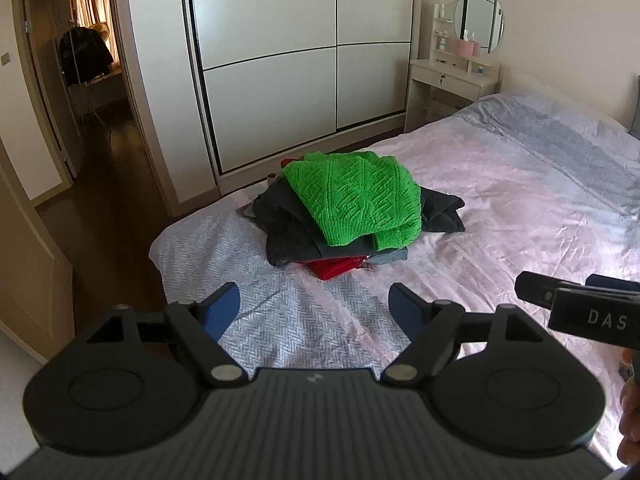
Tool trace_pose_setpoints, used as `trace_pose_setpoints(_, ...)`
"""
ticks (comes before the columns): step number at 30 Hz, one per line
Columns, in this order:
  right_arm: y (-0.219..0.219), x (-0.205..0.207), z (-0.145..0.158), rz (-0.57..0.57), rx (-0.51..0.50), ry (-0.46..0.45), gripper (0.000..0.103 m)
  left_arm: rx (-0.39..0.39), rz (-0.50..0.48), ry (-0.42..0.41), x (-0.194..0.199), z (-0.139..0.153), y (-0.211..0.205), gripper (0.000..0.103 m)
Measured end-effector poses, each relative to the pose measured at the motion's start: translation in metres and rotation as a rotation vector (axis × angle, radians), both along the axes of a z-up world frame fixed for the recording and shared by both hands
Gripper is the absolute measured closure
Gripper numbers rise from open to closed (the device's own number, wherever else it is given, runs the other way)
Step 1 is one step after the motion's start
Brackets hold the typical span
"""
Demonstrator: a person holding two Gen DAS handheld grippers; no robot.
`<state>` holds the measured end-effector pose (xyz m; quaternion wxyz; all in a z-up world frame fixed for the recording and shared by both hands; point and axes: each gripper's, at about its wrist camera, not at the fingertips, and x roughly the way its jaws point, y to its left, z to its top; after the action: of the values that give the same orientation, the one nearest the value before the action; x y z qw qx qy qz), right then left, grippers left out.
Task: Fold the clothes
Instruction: 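Approach the clothes pile with both grippers open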
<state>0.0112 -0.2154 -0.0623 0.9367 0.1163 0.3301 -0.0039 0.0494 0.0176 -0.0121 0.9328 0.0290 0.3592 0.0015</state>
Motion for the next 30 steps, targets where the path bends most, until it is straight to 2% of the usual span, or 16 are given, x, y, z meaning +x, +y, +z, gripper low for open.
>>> trace_pose_setpoints(13, -0.016, 0.048, -0.027, -0.041, 0.08, 0.072, 0.005, -0.015, 0.005, 0.072, 0.063, -0.027, 0.019, 0.024)
trace_pose_setpoints(23, -0.029, 0.111, -0.062, -0.071, 0.228, 0.162, 0.005, -0.042, -0.009, 0.13, 0.128, -0.053, 0.034, 0.024)
trace_pose_setpoints(30, -0.049, 0.15, -0.077, -0.153, 0.352, 0.187, 0.005, -0.057, -0.031, 0.164, 0.182, -0.067, 0.041, 0.025)
